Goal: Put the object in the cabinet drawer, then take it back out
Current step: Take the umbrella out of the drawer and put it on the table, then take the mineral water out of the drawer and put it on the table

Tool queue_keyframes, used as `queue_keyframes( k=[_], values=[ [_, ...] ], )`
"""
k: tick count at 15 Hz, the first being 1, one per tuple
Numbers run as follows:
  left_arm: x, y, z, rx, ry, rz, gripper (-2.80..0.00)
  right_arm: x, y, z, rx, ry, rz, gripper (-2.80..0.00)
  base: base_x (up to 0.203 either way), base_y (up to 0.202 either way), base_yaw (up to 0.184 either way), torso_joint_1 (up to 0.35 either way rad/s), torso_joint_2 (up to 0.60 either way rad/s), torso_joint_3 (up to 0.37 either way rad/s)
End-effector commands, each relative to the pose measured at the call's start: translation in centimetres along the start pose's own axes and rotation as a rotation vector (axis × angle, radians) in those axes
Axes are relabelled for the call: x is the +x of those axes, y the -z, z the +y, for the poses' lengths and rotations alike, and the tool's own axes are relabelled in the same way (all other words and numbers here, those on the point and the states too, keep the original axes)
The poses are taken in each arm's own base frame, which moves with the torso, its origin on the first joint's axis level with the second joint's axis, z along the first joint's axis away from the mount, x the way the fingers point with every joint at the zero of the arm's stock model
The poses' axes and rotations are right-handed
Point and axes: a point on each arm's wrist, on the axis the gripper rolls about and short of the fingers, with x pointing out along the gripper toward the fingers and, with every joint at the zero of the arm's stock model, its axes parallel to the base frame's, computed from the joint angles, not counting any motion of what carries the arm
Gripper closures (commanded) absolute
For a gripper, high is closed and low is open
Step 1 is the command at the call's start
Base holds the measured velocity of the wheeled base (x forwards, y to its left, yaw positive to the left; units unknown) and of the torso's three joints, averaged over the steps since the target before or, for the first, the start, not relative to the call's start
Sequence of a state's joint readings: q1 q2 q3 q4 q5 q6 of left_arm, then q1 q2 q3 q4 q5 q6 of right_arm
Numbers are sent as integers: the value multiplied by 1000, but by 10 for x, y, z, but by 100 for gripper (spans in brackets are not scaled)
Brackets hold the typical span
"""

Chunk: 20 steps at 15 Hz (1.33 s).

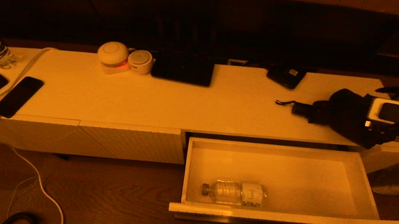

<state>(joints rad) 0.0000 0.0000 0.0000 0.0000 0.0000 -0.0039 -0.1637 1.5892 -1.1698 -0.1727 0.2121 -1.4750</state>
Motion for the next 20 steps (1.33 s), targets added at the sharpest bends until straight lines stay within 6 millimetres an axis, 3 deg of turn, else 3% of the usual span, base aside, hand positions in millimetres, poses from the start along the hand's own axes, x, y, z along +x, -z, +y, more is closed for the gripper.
queue_keyframes(
  k=[1, 5, 7, 10, 16, 20],
  values=[
    [0, 0, 0, -1, 0, 0, 0, -37, -17, -8, 15, 20, -32, -280, 0, 0, 0, 0, 0, 0],
    [0, 0, 0, -1, 0, 0, 0, -75, -58, 31, 435, -276, -12, -280, 0, 0, 0, 0, 0, 0],
    [0, 0, 0, -1, 0, 0, 0, -77, -69, 41, 453, -410, 7, -280, 0, 0, 0, 0, 0, 0],
    [0, 0, 0, -1, 0, 0, 0, -60, -92, 48, 362, -506, -53, -280, 0, 0, 0, 0, 0, 0],
    [0, 0, 0, -1, 0, 0, 0, -6, -146, 68, 203, -634, -140, -280, 0, 0, 0, 0, 0, 0],
    [0, 0, 0, -1, 0, 0, 0, 0, -149, 80, 54, -670, -185, -280, 0, 0, 0, 0, 0, 0]
  ],
)
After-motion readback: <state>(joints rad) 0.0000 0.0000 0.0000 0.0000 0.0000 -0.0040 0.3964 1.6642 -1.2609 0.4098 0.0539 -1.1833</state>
